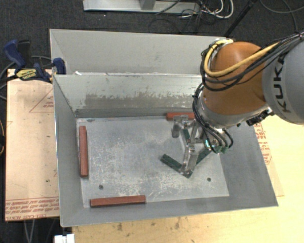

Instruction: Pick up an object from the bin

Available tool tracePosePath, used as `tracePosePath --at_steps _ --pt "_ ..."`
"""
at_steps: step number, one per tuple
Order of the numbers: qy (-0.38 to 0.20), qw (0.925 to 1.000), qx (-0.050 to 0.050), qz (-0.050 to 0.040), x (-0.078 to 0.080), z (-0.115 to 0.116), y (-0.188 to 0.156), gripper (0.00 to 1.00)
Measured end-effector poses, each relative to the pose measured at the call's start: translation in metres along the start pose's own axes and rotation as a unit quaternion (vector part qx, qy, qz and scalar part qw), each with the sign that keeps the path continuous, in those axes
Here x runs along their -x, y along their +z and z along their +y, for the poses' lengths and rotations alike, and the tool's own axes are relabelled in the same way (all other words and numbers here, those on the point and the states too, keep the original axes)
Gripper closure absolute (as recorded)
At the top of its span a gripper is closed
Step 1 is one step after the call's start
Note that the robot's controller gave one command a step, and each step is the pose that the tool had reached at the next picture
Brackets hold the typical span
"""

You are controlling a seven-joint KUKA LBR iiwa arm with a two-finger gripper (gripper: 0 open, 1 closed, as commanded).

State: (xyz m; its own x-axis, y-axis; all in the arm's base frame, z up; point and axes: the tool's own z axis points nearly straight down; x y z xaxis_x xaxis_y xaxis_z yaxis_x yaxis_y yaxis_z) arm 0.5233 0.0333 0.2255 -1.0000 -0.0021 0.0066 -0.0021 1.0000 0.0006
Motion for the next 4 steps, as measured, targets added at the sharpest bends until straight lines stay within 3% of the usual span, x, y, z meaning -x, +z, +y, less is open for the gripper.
tracePosePath --at_steps 1,2,3,4 --pt "-0.113 0.9936 0.0 -0.0011 0.013 -0.038 0.147 0.0" --pt "-0.113 0.9936 0.0 -0.0036 0.014 -0.037 0.143 1.0" --pt "-0.315 0.949 0.0 -0.0067 0.027 0.05 0.091 1.0" --pt "-0.4 0.9164 -0.002 -0.0092 0.087 0.086 -0.003 1.0"
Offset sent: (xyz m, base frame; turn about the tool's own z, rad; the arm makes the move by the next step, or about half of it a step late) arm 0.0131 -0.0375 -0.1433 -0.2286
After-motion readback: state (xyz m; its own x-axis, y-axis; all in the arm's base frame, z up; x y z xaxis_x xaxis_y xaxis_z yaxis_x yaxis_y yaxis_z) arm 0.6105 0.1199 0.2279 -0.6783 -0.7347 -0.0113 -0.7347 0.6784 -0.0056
